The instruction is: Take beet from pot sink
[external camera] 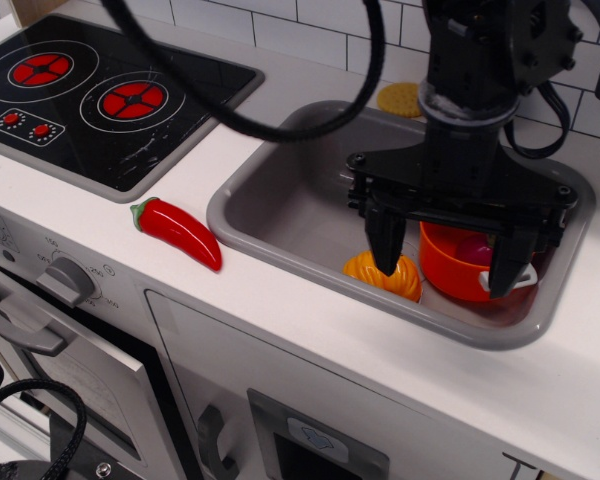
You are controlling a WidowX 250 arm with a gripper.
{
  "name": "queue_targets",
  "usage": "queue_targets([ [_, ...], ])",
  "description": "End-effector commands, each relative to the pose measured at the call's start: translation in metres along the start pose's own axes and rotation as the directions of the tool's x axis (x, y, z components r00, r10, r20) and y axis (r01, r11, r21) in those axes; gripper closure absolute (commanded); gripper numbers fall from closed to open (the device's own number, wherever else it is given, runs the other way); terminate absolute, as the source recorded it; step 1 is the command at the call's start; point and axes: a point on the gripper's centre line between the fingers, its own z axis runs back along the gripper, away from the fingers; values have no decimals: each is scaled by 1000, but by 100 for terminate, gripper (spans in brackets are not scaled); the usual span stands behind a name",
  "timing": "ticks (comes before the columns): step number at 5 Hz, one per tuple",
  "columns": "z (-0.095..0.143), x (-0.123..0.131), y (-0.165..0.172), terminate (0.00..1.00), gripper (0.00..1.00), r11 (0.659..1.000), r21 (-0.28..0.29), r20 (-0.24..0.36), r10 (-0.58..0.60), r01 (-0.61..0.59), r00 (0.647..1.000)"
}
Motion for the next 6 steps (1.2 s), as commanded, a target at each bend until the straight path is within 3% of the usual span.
queue_targets([
  [1, 0, 0, 0, 0, 0, 1000, 0, 0, 0, 0, 1000],
  [3, -10, 54, 2, 0, 0, 997, -32, 68, 72, -70, 995],
  [4, -4, 73, -7, 0, 0, 993, -91, 122, 84, -73, 989],
  [6, -10, 99, -31, 0, 0, 988, -105, 170, 133, -116, 976],
])
